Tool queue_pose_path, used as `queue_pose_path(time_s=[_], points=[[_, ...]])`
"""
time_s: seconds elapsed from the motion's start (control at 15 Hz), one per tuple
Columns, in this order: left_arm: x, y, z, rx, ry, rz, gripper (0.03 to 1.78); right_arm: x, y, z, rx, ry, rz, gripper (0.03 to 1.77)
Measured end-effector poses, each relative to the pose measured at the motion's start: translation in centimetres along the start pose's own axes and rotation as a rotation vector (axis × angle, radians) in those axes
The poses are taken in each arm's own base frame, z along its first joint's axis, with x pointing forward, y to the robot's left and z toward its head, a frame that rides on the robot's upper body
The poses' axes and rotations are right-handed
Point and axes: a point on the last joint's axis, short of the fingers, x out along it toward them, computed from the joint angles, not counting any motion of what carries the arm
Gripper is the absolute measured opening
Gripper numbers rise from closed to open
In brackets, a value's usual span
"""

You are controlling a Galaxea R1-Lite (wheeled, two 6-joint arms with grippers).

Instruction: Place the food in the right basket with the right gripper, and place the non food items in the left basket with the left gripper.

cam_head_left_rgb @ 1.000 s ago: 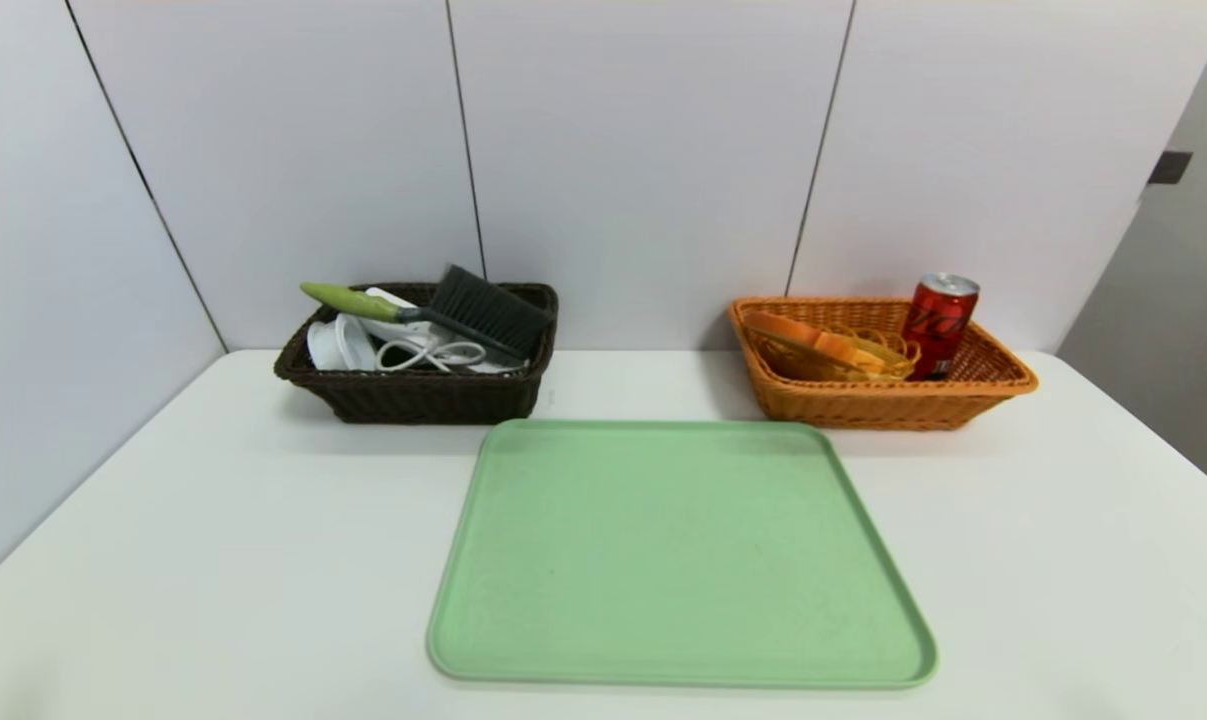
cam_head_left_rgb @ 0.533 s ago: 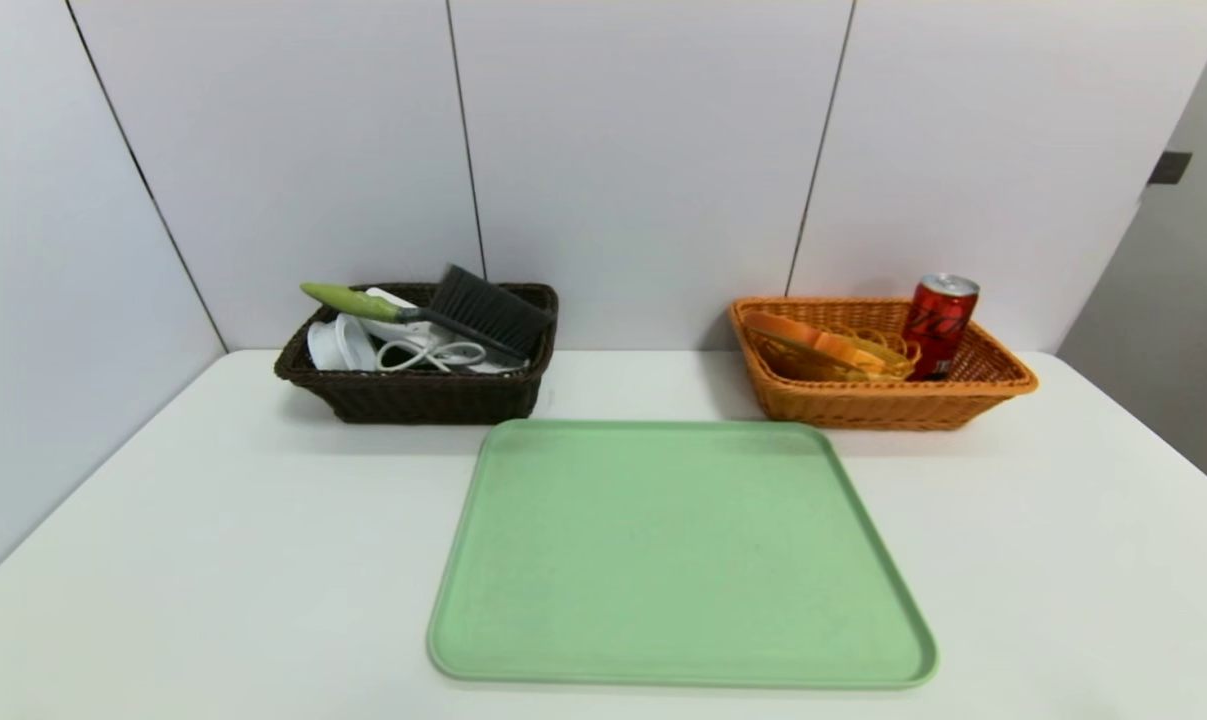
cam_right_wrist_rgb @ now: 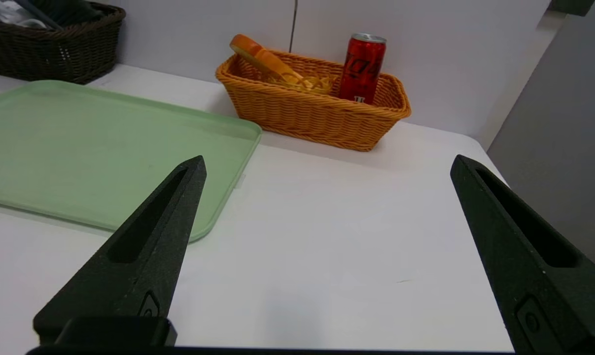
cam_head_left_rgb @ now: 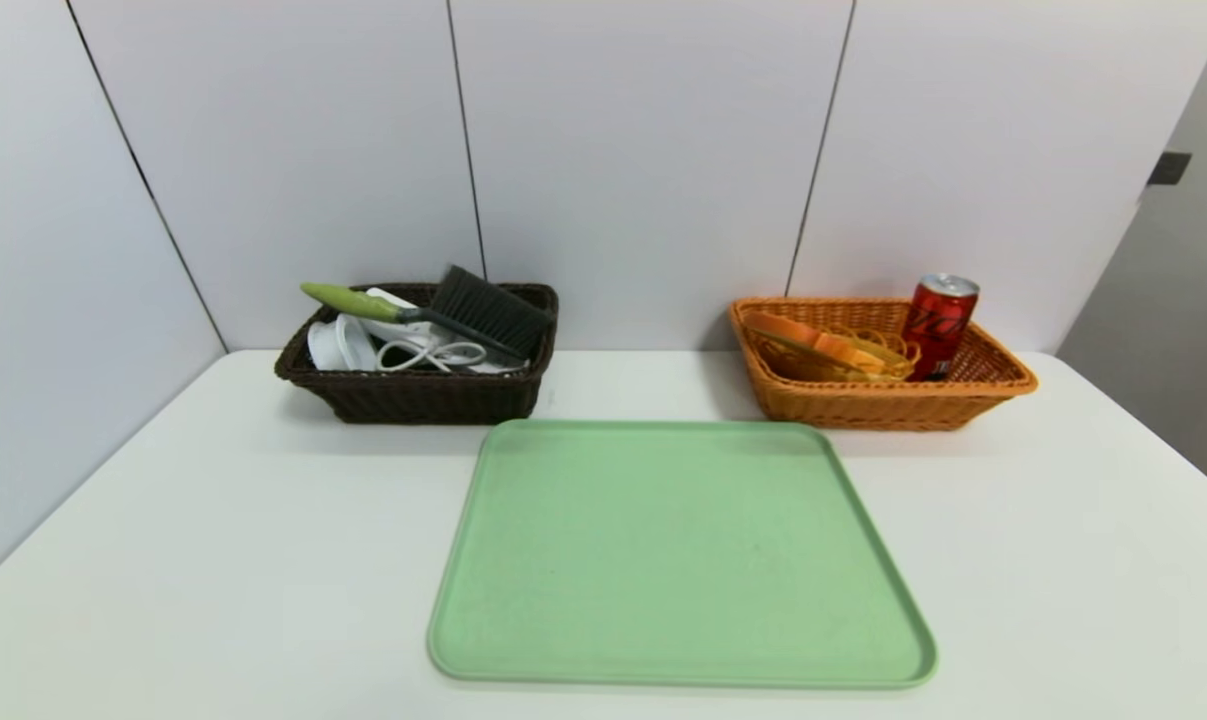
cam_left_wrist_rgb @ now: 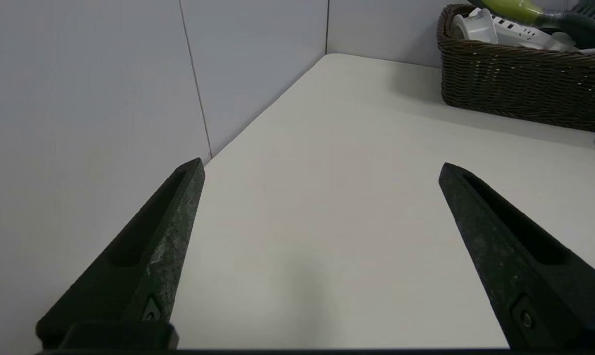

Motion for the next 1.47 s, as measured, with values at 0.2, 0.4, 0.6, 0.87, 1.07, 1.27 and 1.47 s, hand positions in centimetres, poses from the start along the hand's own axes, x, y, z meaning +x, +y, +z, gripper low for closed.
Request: queue_pose_path(time_s=[0.2,0.4,0.6,0.87,1.07,1.27,1.47], points=[[0.0,0.0,0.7,0.005,-0.069,0.000,1.69,-0.7,0.1,0.2,-0.019,-0.132,-0.016,1.71],[-0.2,0.0,2.2,-0.012,-0.227,-0.001,1.69,-1.4,-0.1,1.8,-0.070,-0.347,-0.061,1.71],[0.1,-0.2,1.7,-0.003,-0.281,-0.044,1.69,-1.2,0.0,1.1,-0.109,-0.358,-0.069,1.71],[0.6,-0.5,0.2,0.044,-0.285,-0.111,1.69,-0.5,0.2,-1.1,-0.110,-0.274,-0.053,1.71],[0.8,-1.0,-0.9,0.081,-0.192,-0.272,1.69,-0.1,0.4,-2.7,-0.093,-0.132,-0.023,1.71],[0.9,-1.2,-2.3,0.112,-0.069,-0.387,1.69,0.0,0.6,-4.0,-0.074,-0.007,-0.009,1.71],[0.9,-1.2,-3.7,0.100,0.073,-0.391,1.69,-0.1,0.6,-4.9,-0.063,0.082,-0.040,1.71]])
